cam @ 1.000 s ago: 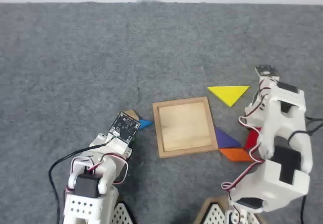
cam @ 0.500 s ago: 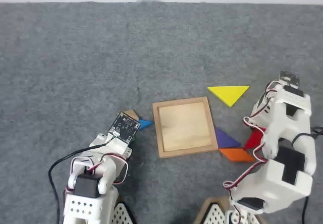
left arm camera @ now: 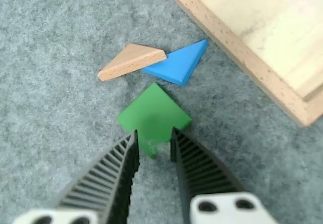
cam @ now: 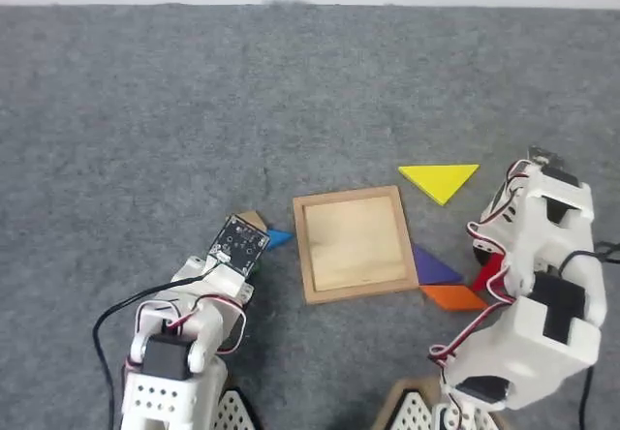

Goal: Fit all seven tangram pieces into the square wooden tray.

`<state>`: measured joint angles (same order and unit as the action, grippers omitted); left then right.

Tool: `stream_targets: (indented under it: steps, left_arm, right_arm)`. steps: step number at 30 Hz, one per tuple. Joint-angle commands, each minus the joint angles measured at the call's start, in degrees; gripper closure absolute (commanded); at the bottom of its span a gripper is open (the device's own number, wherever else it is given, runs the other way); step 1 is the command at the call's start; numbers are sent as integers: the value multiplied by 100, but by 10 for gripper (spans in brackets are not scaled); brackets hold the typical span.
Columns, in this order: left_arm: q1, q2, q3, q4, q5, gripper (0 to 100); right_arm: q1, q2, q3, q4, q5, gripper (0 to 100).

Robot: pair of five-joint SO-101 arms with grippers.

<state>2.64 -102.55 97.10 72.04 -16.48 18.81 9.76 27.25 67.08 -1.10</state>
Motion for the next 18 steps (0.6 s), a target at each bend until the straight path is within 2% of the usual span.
stream_targets:
  steps: [1,5,9,18]
  left_arm:
    - [-35,-70,-66,-9,-44,902]
    - [-35,-70,-66,-9,-44,902]
    - [-35,-70,-66,-9,-44,902]
    - [-35,-70,-66,-9,-44,902]
  right_arm:
    - [-66,-31,-44,84,-18,666]
    - [-233,22,-35,84,-26,678]
    - [-277,180,-62,84,9,757]
    - [-277,136,-369,251,-9,768]
